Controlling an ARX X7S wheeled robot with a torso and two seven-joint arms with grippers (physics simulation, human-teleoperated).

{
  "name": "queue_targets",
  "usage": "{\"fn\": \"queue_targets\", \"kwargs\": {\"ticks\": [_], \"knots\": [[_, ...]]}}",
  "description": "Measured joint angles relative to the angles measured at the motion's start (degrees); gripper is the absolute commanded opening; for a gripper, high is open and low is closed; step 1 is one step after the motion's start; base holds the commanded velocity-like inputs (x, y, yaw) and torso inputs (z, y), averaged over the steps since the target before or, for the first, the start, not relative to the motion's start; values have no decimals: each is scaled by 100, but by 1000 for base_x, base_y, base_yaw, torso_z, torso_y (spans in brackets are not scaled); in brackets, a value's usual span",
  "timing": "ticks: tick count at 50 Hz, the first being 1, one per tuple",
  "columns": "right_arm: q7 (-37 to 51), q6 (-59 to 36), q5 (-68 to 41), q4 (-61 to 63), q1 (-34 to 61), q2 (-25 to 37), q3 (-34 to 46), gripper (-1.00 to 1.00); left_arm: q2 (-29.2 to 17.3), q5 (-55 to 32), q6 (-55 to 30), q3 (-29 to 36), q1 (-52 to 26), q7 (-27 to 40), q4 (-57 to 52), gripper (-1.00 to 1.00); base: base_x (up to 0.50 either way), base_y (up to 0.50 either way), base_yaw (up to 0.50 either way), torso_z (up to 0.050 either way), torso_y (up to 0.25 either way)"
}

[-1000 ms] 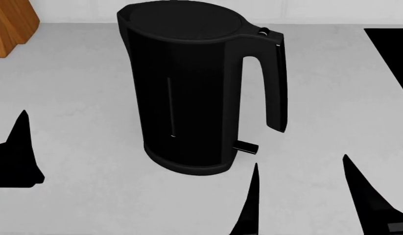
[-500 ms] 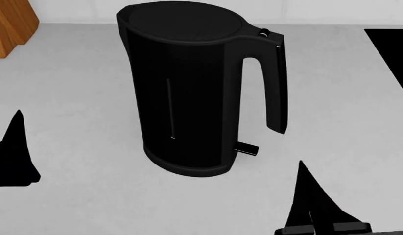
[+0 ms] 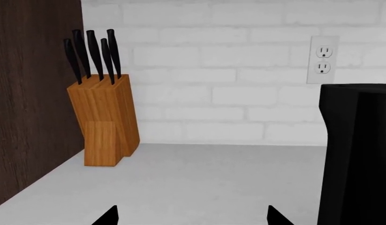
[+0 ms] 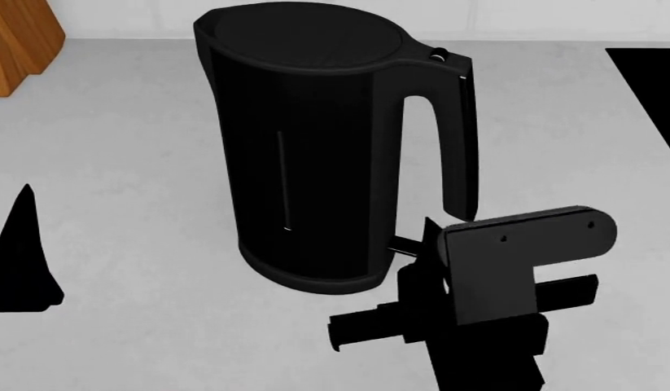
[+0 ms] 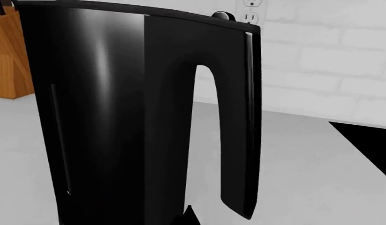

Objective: Press down the lever to turn on the electric kettle.

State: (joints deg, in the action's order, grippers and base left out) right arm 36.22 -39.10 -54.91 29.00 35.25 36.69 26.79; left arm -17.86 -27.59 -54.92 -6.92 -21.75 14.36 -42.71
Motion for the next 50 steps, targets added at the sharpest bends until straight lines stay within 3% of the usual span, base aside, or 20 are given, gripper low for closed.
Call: {"fn": "queue_targets", "kwargs": {"ticks": [17, 50], "knots": [[-423, -184, 3, -1021, 550, -456, 332, -100, -33, 11, 113, 12, 14, 15, 114, 100, 0, 0, 0, 0, 0], [-840, 111, 79, -1943, 413, -644, 396, -100, -90, 22, 277, 121, 77, 54, 227, 100, 0, 0, 0, 0, 0]]}}
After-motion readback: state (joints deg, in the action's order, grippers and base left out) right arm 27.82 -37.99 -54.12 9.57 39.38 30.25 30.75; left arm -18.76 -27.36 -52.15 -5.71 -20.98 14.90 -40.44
